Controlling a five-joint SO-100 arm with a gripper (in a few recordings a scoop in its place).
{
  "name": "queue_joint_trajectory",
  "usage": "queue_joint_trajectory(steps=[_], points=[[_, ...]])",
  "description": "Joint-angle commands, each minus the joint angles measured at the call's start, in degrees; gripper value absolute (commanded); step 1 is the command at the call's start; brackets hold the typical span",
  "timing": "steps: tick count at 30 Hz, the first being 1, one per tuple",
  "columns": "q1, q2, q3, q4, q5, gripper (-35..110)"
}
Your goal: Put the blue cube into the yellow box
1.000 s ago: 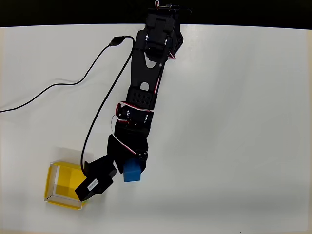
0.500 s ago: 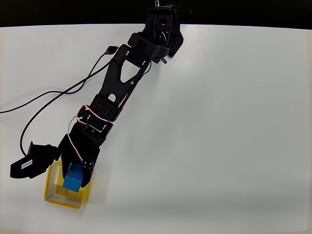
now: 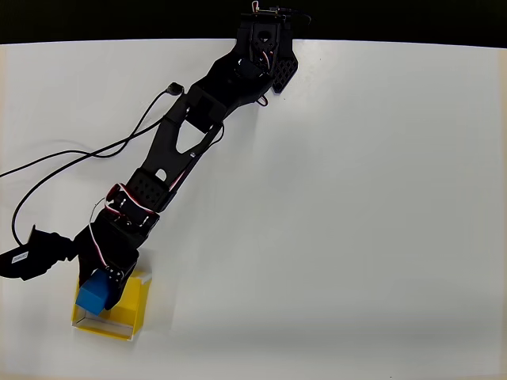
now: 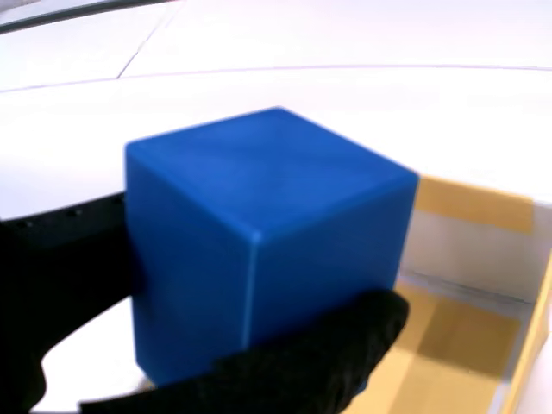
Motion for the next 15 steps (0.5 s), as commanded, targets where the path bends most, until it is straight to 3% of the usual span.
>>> queue_joint_trajectory(steps=[1, 15], points=[[1.1, 2.7, -11.1, -3.8, -1.0, 14], [0.5, -10.1, -20.7, -12.7, -1.8, 14]])
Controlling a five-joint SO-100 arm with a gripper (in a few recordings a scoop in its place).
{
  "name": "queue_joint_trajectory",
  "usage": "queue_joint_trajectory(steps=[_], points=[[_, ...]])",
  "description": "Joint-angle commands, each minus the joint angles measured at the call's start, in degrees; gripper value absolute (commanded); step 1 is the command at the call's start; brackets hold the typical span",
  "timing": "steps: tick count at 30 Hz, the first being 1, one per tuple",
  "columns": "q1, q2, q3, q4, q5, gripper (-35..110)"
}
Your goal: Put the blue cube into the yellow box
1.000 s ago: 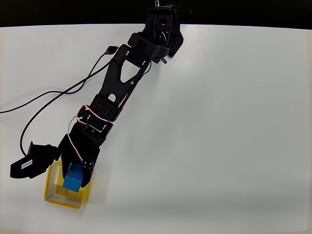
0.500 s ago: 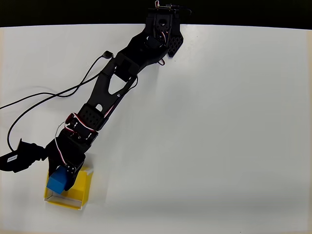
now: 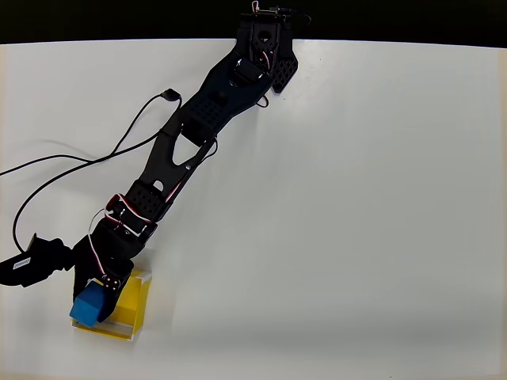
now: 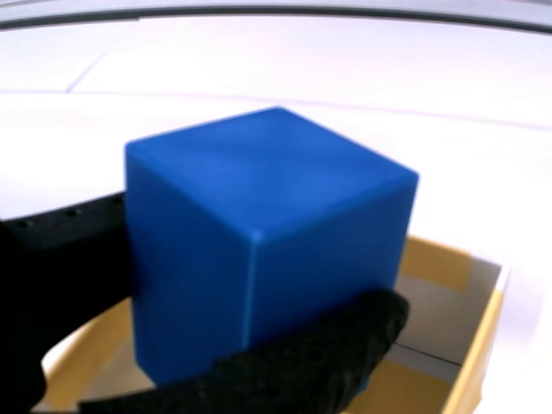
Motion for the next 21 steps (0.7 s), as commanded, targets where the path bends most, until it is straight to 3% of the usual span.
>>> queue_joint_trajectory(steps=[1, 21], points=[[0.4, 3.2, -10.2, -3.0, -0.8, 14], [-0.8, -3.3, -13.4, -5.4, 2.6, 27]])
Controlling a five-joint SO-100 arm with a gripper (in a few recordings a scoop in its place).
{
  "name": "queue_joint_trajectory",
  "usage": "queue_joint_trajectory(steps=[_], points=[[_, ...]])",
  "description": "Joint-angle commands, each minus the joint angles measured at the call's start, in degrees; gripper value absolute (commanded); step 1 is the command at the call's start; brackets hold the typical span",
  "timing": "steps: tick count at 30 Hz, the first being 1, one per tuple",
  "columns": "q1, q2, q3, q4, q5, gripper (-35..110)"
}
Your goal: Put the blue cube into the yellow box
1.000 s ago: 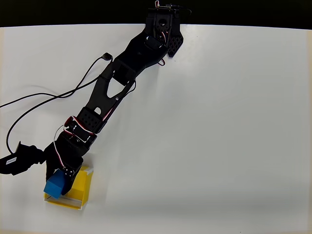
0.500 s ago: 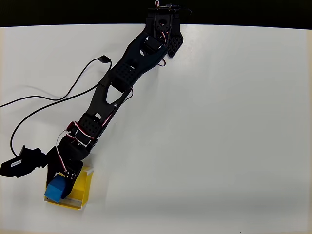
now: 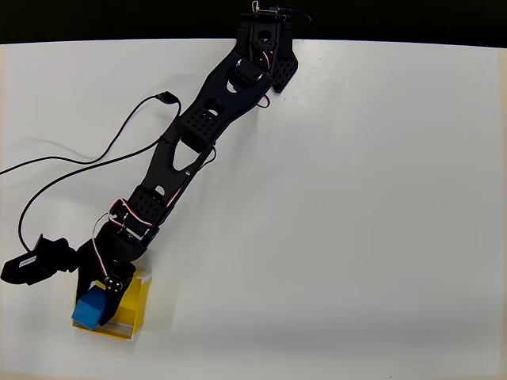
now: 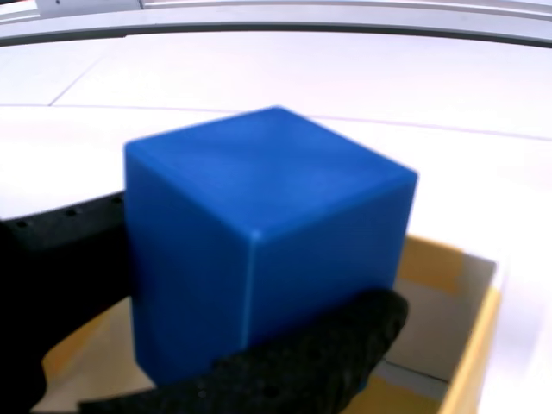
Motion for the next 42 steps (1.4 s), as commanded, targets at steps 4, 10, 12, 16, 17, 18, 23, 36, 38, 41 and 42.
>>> queue_joint_trajectory(steps=[4, 10, 12, 16, 17, 18, 23, 36, 38, 41, 42], points=[[-0.3, 4.5, -6.3, -1.1, 0.4, 30], [-0.4, 6.0, -4.9, -0.7, -0.1, 30], [-0.4, 8.7, -2.7, -0.1, -1.1, 30], [-0.7, 18.0, 3.1, 2.2, -0.8, 28], [-1.0, 20.7, 4.4, 3.8, -0.7, 27], [-1.2, 23.6, 6.1, 5.4, -1.0, 26], [-3.1, 37.2, 16.2, 12.9, -1.9, 21], [-12.5, 75.8, 60.4, 13.4, -6.1, 16], [-14.5, 80.8, 66.6, 13.4, -6.2, 16], [-17.8, 89.6, 76.8, 13.4, -6.9, 16], [-18.9, 92.6, 80.2, 13.4, -7.1, 16]])
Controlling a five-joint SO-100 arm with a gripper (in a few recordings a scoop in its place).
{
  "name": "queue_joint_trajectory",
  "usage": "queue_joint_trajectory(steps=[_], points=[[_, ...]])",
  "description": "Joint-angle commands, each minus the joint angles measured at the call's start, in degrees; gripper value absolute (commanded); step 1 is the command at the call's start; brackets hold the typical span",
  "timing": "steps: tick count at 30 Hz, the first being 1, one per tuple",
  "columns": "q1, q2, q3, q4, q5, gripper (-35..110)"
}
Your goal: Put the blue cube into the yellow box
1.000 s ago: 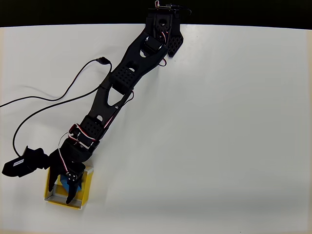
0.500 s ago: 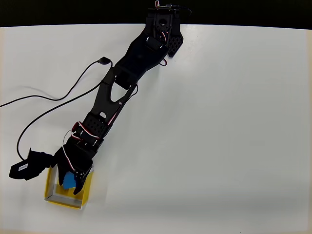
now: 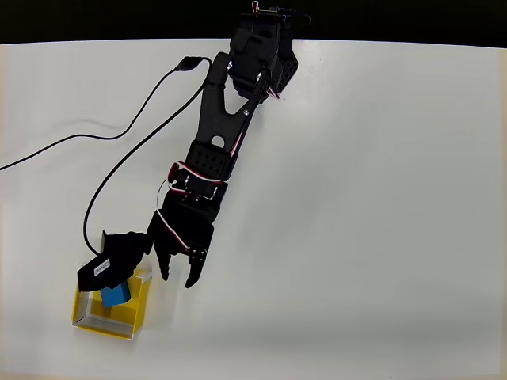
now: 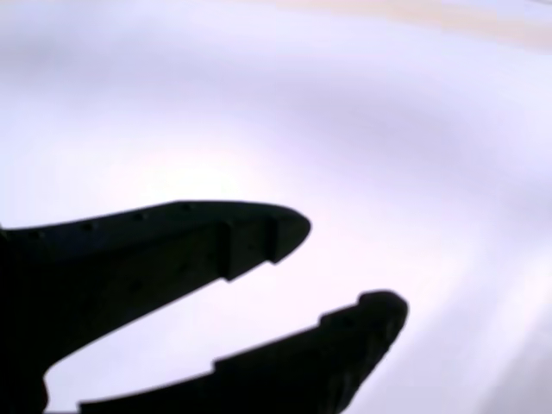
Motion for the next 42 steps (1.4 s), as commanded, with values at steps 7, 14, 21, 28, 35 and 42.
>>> queue_joint_trajectory(steps=[7, 14, 21, 28, 35, 42], points=[[-8.8, 39.6, 24.3, 1.8, -1.6, 16], [-10.1, 55.2, 39.6, 6.3, -3.2, 17], [-10.3, 70.0, 52.8, 17.7, -4.0, 16], [-10.4, 83.8, 66.6, 25.2, -7.5, 14], [-10.6, 92.5, 69.5, 43.6, -10.0, 7], [-11.3, 92.5, 69.5, 57.0, -3.8, 3]])
